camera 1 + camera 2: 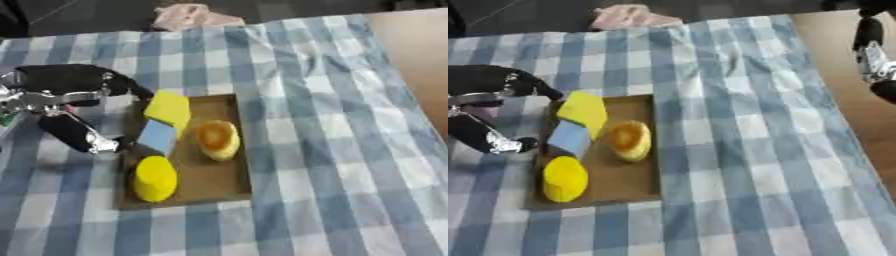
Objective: Pick up objects on the table and place them in the box.
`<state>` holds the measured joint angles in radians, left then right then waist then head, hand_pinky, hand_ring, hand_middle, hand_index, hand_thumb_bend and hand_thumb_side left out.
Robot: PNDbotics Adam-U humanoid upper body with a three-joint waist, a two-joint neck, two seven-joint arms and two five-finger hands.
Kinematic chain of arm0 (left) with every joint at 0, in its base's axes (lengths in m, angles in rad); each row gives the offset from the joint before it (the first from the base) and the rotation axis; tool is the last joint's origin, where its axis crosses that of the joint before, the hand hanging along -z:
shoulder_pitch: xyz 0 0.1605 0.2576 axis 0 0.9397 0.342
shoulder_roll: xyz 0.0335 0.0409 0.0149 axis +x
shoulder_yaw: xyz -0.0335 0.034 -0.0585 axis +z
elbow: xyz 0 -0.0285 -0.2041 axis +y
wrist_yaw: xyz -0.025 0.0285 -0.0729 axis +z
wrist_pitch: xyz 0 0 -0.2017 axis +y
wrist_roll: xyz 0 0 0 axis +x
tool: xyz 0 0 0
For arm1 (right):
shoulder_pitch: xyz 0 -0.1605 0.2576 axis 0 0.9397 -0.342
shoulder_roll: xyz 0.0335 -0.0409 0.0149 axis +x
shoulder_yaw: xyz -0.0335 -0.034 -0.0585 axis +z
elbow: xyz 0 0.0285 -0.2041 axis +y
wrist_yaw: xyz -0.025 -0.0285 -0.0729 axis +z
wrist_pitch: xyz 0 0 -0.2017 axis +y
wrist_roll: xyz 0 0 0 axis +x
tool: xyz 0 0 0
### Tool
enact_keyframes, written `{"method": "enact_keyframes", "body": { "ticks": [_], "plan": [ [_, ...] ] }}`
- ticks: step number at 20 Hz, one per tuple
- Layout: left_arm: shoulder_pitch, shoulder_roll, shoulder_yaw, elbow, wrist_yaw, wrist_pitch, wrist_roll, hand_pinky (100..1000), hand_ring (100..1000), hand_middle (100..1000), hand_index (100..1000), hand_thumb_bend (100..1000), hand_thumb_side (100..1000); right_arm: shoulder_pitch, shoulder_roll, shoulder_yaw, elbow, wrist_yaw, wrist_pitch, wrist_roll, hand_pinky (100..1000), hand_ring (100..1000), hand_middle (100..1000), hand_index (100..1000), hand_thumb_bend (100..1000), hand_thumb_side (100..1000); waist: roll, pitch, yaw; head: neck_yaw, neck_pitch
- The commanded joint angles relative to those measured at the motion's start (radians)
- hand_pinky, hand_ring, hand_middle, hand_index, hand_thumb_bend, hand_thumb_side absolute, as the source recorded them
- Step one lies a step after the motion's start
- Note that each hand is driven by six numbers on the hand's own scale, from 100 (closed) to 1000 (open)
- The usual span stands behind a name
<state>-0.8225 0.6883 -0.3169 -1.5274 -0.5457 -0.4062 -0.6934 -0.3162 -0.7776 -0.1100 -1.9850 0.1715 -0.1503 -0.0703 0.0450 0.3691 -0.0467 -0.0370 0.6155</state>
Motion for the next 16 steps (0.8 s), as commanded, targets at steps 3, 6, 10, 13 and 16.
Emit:
{"method": "enact_keyframes", "body": {
  "ticks": [3,6,10,13,16],
  "plan": [
    [-0.011,0.038,0.027,-0.030,0.008,-0.006,0.012,960,899,825,1000,405,702,-0.003,-0.014,-0.011,-0.015,-0.011,-0.002,0.008,870,694,658,860,100,463,-0.006,-0.029,0.002,-0.004,-0.001],
    [-0.013,0.036,0.034,-0.038,0.010,-0.003,0.029,959,898,824,1000,376,681,-0.001,-0.013,-0.011,-0.015,-0.010,0.000,0.010,870,694,658,860,100,462,-0.007,-0.030,0.003,-0.004,-0.003],
    [-0.011,0.038,0.046,-0.049,0.016,0.008,0.043,949,885,806,966,181,510,0.001,-0.012,-0.011,-0.015,-0.009,0.001,0.012,870,695,658,860,100,461,-0.009,-0.031,0.004,-0.005,-0.003],
    [-0.008,0.053,0.081,-0.043,0.005,0.046,0.077,934,872,783,910,158,436,0.003,-0.013,-0.012,-0.015,-0.008,-0.002,0.010,870,695,661,860,100,461,-0.010,-0.031,0.006,-0.006,-0.003],
    [-0.009,0.081,0.119,0.003,-0.029,0.093,0.124,931,874,785,909,197,438,0.005,-0.016,-0.014,-0.015,-0.007,-0.004,0.006,869,696,661,860,100,463,-0.010,-0.031,0.008,-0.007,-0.002]
  ]
}}
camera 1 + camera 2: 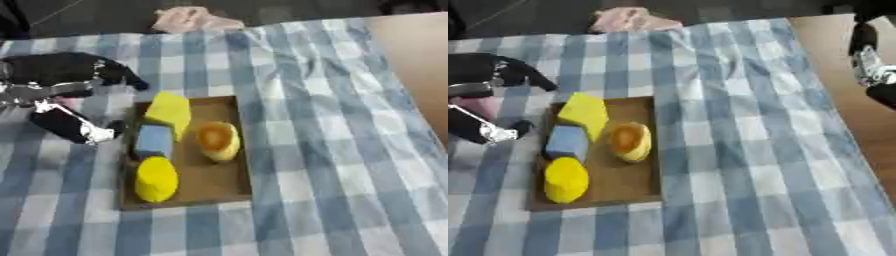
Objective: Pick up objects on the table and place them in the box.
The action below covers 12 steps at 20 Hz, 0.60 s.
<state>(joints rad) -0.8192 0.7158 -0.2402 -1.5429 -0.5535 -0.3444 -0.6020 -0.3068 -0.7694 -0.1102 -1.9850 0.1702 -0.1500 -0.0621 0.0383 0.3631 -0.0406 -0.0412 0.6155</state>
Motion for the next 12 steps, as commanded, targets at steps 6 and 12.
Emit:
{"method": "enact_keyframes", "body": {
  "ticks": [6,12],
  "plan": [
    [-0.028,0.101,0.096,0.152,-0.081,0.100,0.122,933,884,796,933,299,551,-0.001,-0.028,-0.018,-0.015,-0.004,-0.004,-0.007,870,696,660,860,100,464,0.002,-0.024,0.007,-0.003,0.000],
    [-0.028,0.113,0.094,0.224,-0.135,0.119,0.123,936,902,811,946,402,659,-0.001,-0.027,-0.017,-0.015,-0.002,-0.001,-0.003,870,695,660,860,100,464,0.006,-0.021,0.005,0.006,-0.006]
  ]
}}
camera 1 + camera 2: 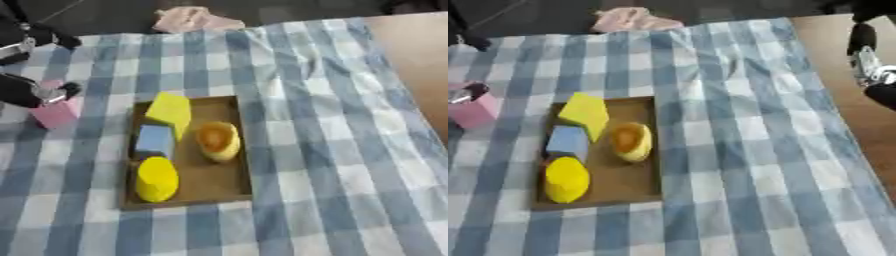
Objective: Pick up objects on the table and place them in the box.
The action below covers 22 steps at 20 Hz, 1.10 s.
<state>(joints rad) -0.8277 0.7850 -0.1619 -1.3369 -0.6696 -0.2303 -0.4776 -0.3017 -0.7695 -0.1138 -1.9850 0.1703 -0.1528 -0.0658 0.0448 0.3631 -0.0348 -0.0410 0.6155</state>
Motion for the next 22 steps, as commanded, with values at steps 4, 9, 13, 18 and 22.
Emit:
{"method": "enact_keyframes", "body": {
  "ticks": [4,9,13,18,22],
  "plan": [
    [-0.027,0.040,0.017,0.069,-0.032,-0.016,-0.021,951,914,821,947,434,665,-0.004,-0.026,-0.014,-0.015,-0.001,0.003,0.002,871,695,659,859,100,463,0.001,-0.020,-0.004,0.008,-0.012],
    [-0.039,0.036,0.023,0.108,-0.046,-0.019,-0.037,964,925,822,957,538,770,-0.003,-0.023,-0.014,-0.015,-0.001,0.005,0.005,871,694,659,858,100,464,0.002,-0.018,-0.005,0.010,-0.017],
    [-0.045,0.031,0.026,0.132,-0.078,-0.025,-0.034,965,938,833,962,560,725,-0.002,-0.021,-0.014,-0.015,0.000,0.006,0.006,871,694,659,858,100,463,0.002,-0.015,-0.008,0.013,-0.022],
    [-0.051,0.028,0.041,0.164,-0.128,-0.020,-0.007,972,967,849,963,611,703,0.000,-0.019,-0.016,-0.015,0.001,0.007,0.006,871,693,658,858,100,462,0.002,-0.009,-0.010,0.018,-0.027],
    [-0.053,0.023,0.047,0.195,-0.154,-0.023,0.008,974,974,855,965,608,721,0.000,-0.017,-0.016,-0.015,0.002,0.005,0.006,872,693,658,858,100,461,0.001,-0.004,-0.011,0.023,-0.031]
  ]
}}
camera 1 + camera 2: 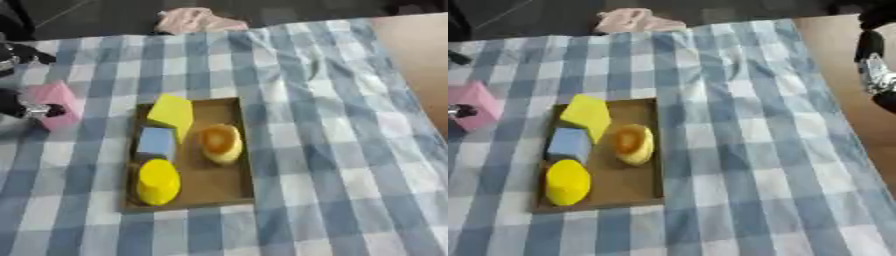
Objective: Pick up objects on the table and place them in the box.
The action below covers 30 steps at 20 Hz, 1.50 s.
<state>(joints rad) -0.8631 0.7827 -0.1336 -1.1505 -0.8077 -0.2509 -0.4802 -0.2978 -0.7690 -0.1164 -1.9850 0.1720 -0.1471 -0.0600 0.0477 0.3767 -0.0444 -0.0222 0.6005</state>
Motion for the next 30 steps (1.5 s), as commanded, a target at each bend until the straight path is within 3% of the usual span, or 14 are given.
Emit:
{"method": "enact_keyframes", "body": {
  "ticks": [1,6,15,18,22,24,26,30],
  "plan": [
    [-0.018,0.025,0.020,0.015,-0.017,-0.004,0.009,974,974,855,965,608,721,-0.004,-0.017,-0.014,-0.015,0.001,0.000,0.000,872,693,658,858,100,461,-0.002,-0.016,-0.001,0.006,-0.017],
    [-0.023,0.019,0.025,0.047,-0.033,-0.002,-0.003,973,975,855,964,600,714,-0.002,-0.014,-0.014,-0.015,0.002,-0.001,-0.001,872,693,658,858,100,459,-0.004,-0.009,-0.006,0.011,-0.021],
    [-0.036,-0.002,0.033,0.123,-0.050,0.004,-0.010,958,959,825,947,471,674,-0.001,-0.006,-0.016,-0.015,0.006,0.001,-0.003,873,692,657,858,100,456,-0.003,0.004,-0.020,0.017,-0.030],
    [-0.039,-0.010,0.034,0.135,-0.051,0.001,-0.006,936,922,764,906,387,585,0.002,-0.003,-0.017,-0.015,0.008,0.002,-0.003,874,692,657,858,100,456,-0.004,0.007,-0.023,0.017,-0.030],
    [-0.042,-0.016,0.029,0.141,-0.053,-0.003,0.006,916,861,682,849,343,490,0.002,0.000,-0.017,-0.015,0.007,0.003,-0.002,874,692,656,858,100,458,-0.004,0.008,-0.023,0.017,-0.030],
    [-0.042,-0.018,0.026,0.144,-0.060,-0.012,0.012,896,819,607,796,339,371,0.002,0.001,-0.018,-0.015,0.006,0.003,-0.001,874,691,656,858,100,458,-0.004,0.006,-0.023,0.017,-0.030],
    [-0.042,-0.019,0.028,0.138,-0.071,-0.017,0.035,871,784,561,759,315,168,0.004,0.002,-0.018,-0.015,0.006,0.004,-0.001,874,692,656,858,100,458,-0.005,0.004,-0.023,0.016,-0.030],
    [-0.040,-0.016,0.036,0.066,-0.060,-0.023,0.107,849,728,507,713,186,152,0.011,0.001,-0.021,-0.015,0.007,0.003,-0.003,874,692,656,858,100,459,-0.005,-0.001,-0.023,0.012,-0.028]
  ]
}}
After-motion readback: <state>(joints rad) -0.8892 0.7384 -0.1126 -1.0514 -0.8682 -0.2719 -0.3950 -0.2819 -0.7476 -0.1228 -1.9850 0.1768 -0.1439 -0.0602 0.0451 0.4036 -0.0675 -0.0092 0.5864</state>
